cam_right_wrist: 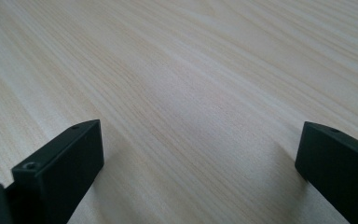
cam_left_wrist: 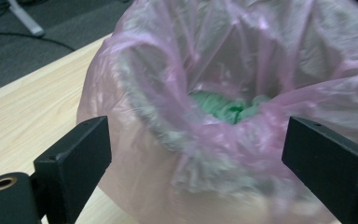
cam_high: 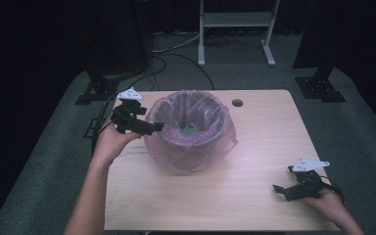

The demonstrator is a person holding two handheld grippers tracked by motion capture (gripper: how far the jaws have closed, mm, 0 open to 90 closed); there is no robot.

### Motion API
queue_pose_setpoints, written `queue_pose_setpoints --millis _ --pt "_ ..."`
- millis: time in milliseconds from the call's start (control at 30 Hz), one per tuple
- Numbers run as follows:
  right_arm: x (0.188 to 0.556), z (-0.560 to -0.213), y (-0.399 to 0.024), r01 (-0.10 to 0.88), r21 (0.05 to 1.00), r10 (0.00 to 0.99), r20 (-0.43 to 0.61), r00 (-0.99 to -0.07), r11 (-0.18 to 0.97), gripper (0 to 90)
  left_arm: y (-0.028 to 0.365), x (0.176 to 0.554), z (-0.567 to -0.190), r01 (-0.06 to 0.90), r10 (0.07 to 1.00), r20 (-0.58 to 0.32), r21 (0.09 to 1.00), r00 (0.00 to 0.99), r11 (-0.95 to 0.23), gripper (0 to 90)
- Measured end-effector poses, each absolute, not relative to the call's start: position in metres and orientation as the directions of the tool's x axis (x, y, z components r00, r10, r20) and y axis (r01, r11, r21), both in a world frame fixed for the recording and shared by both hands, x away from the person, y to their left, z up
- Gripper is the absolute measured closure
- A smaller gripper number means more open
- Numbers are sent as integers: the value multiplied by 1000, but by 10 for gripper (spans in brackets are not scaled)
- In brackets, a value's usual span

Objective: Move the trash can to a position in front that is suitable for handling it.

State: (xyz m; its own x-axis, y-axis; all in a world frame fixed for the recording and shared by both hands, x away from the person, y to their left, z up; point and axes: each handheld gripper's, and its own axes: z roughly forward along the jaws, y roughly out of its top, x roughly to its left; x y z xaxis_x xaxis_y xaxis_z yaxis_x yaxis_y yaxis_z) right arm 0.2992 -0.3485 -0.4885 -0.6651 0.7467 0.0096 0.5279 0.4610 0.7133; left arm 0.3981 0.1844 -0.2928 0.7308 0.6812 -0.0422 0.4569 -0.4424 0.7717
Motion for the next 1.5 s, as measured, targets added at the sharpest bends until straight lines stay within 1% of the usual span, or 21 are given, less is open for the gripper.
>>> queue_pose_setpoints --millis 67,133,433,533,633,733,900,1267,1500 --pt "299 -489 -348 528 714 747 9 -665 461 0 184 401 -295 465 682 -43 762 731 -450 68" --pt "299 -489 -348 528 714 747 9 -665 461 0 183 403 -298 466 673 -51 759 737 -454 105" --pt "299 -489 -348 527 714 747 9 -665 461 0 178 410 -306 479 657 -78 749 750 -458 129" --pt "299 -489 -348 528 714 747 10 -665 460 0 176 410 -307 481 645 -90 745 759 -462 174" --pt "299 -489 -348 528 714 747 9 -665 461 0 175 411 -307 484 648 -89 742 756 -463 180" --pt "299 -489 -348 528 714 747 9 -664 460 0 175 411 -307 491 656 -91 741 750 -458 209" --pt "299 -489 -349 527 713 746 9 -665 461 0 174 411 -305 490 657 -89 741 749 -458 299" --pt "299 -488 -349 527 713 746 8 -666 463 0 165 409 -305 462 625 -73 740 777 -488 508" --pt "299 -488 -349 527 713 746 8 -666 462 0 159 408 -304 467 623 -77 734 778 -492 615"
